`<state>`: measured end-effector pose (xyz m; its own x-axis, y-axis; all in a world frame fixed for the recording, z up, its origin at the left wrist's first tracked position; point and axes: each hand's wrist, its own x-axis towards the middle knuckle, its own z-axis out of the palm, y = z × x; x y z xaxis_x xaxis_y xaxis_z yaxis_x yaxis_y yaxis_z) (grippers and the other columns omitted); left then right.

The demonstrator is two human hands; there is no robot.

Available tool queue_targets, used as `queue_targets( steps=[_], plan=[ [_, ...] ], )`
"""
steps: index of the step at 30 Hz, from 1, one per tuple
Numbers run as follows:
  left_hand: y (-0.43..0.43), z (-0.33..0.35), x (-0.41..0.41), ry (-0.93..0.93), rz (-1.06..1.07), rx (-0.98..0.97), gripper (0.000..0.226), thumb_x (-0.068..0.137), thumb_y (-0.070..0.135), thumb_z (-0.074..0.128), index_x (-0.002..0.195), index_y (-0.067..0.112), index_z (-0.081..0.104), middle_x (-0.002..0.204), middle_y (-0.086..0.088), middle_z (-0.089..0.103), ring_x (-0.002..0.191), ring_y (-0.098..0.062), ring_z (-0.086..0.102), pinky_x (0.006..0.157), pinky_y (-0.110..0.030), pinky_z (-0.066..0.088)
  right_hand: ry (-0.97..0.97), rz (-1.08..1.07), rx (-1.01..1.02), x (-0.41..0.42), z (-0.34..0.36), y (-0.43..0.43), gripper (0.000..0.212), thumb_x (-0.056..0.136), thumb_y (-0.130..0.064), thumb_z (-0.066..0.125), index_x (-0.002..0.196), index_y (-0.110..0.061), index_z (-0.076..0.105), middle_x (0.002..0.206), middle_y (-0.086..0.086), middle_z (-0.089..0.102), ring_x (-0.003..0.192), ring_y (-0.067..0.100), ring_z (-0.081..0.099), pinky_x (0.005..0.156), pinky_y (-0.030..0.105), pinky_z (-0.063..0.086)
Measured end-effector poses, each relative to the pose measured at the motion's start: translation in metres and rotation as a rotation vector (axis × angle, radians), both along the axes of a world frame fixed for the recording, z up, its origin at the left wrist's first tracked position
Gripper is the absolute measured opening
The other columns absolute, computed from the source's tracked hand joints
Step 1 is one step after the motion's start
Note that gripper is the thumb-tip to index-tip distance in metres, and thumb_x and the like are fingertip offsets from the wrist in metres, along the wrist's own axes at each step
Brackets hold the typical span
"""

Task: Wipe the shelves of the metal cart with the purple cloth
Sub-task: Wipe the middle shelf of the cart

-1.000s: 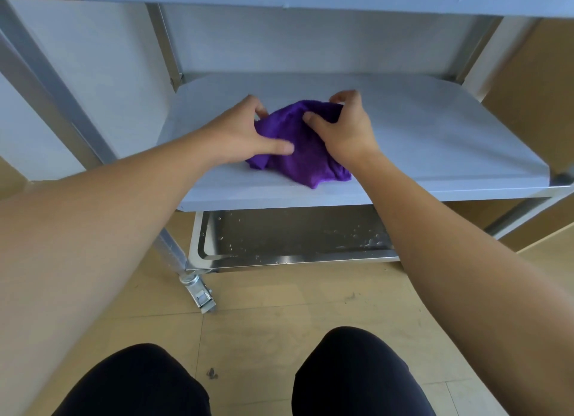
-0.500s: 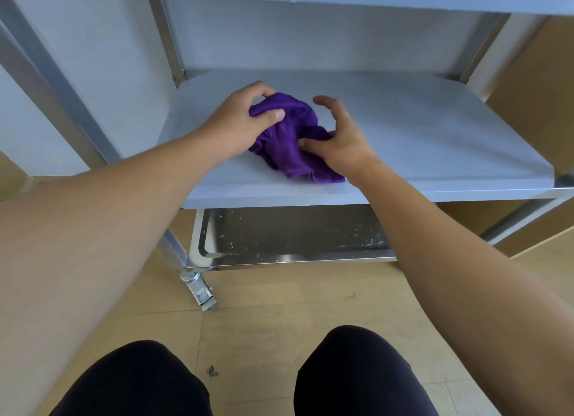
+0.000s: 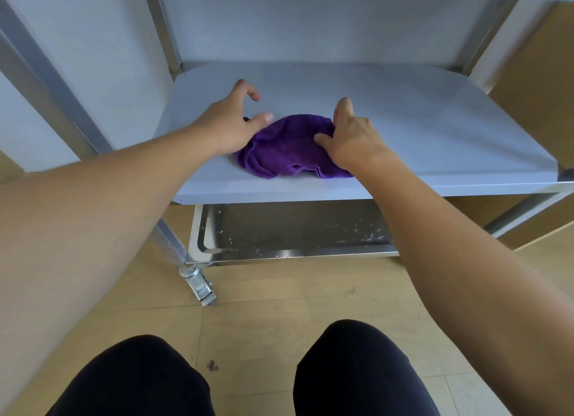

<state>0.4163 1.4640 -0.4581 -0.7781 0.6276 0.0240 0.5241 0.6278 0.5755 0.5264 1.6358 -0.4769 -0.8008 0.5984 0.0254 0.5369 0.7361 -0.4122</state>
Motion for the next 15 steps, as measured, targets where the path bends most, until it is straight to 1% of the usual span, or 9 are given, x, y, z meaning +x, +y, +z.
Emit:
queue_targets(
  steps=[2, 3, 5, 7, 9, 10, 12, 14, 15],
  plan=[
    [-0.003, -0.001, 0.001, -0.111, -0.099, -0.068, 0.066, 0.082, 0.054, 0.066, 0.135, 0.04, 0.03, 0.1, -0.006, 0.059, 0.089, -0.022, 0.06, 0.082, -0.036, 0.049, 0.007, 0.075, -0.009, 0.002, 0.001, -0.001, 0.035, 0.093, -0.033, 0.056, 0.117, -0.015, 0.038, 0.095, 0.01, 0.055, 0.084, 0.031, 0.048, 0.071, 0.035, 0.037],
    [-0.003, -0.002, 0.001, -0.161, -0.146, -0.07, 0.073, 0.08, 0.049, 0.071, 0.138, 0.046, 0.026, 0.106, -0.007, 0.059, 0.094, -0.021, 0.061, 0.089, -0.038, 0.05, 0.011, 0.108, -0.027, 0.003, 0.002, -0.001, 0.031, 0.093, -0.031, 0.056, 0.115, -0.018, 0.04, 0.089, 0.005, 0.052, 0.084, 0.029, 0.049, 0.07, 0.034, 0.036],
    [-0.001, -0.005, 0.002, -0.265, -0.196, 0.028, 0.081, 0.082, 0.027, 0.075, 0.14, 0.051, 0.024, 0.118, -0.007, 0.055, 0.101, -0.02, 0.061, 0.096, -0.037, 0.05, 0.024, 0.158, -0.087, 0.003, 0.004, -0.001, 0.025, 0.09, -0.023, 0.056, 0.112, -0.024, 0.045, 0.082, -0.001, 0.05, 0.084, 0.027, 0.051, 0.068, 0.032, 0.036],
    [0.004, -0.008, 0.002, -0.313, -0.179, 0.2, 0.073, 0.085, 0.005, 0.068, 0.138, 0.045, 0.036, 0.115, -0.003, 0.056, 0.094, -0.015, 0.06, 0.091, -0.029, 0.051, 0.088, 0.206, -0.158, 0.001, 0.004, 0.001, 0.029, 0.085, -0.01, 0.053, 0.108, -0.027, 0.052, 0.092, 0.0, 0.056, 0.088, 0.025, 0.054, 0.068, 0.03, 0.041],
    [0.007, -0.009, 0.004, -0.29, -0.12, 0.319, 0.053, 0.087, -0.003, 0.06, 0.124, 0.034, 0.053, 0.099, 0.005, 0.059, 0.084, -0.012, 0.058, 0.08, -0.024, 0.051, 0.175, 0.225, -0.229, -0.001, 0.002, 0.0, 0.041, 0.08, 0.002, 0.046, 0.103, -0.028, 0.06, 0.104, -0.001, 0.06, 0.094, 0.022, 0.056, 0.072, 0.027, 0.045],
    [0.008, -0.011, 0.004, -0.268, -0.095, 0.339, 0.043, 0.088, -0.004, 0.058, 0.115, 0.029, 0.059, 0.095, 0.007, 0.06, 0.085, -0.014, 0.058, 0.081, -0.027, 0.051, 0.202, 0.219, -0.259, -0.001, 0.002, -0.001, 0.047, 0.078, 0.005, 0.042, 0.103, -0.029, 0.063, 0.108, -0.002, 0.062, 0.096, 0.02, 0.057, 0.074, 0.024, 0.045],
    [0.009, -0.012, 0.003, -0.23, -0.084, 0.293, 0.033, 0.09, -0.003, 0.055, 0.103, 0.024, 0.068, 0.099, 0.006, 0.065, 0.095, -0.017, 0.06, 0.092, -0.031, 0.051, 0.225, 0.186, -0.298, -0.001, 0.0, -0.002, 0.054, 0.078, 0.008, 0.041, 0.108, -0.028, 0.067, 0.116, -0.003, 0.063, 0.104, 0.016, 0.057, 0.08, 0.019, 0.043],
    [0.007, -0.009, 0.003, -0.22, -0.108, 0.235, 0.034, 0.091, 0.0, 0.054, 0.101, 0.026, 0.073, 0.112, 0.006, 0.067, 0.106, -0.013, 0.059, 0.099, -0.026, 0.048, 0.233, 0.162, -0.272, 0.001, -0.003, 0.002, 0.047, 0.082, 0.005, 0.048, 0.116, -0.023, 0.065, 0.124, -0.003, 0.061, 0.112, 0.014, 0.054, 0.085, 0.013, 0.039],
    [0.005, -0.006, 0.003, -0.239, -0.114, 0.232, 0.034, 0.091, 0.002, 0.056, 0.104, 0.028, 0.074, 0.115, 0.007, 0.066, 0.108, -0.01, 0.059, 0.099, -0.022, 0.047, 0.241, 0.156, -0.25, 0.002, -0.004, 0.005, 0.043, 0.084, 0.001, 0.053, 0.12, -0.02, 0.063, 0.125, -0.003, 0.06, 0.114, 0.014, 0.054, 0.086, 0.012, 0.037]
  ],
)
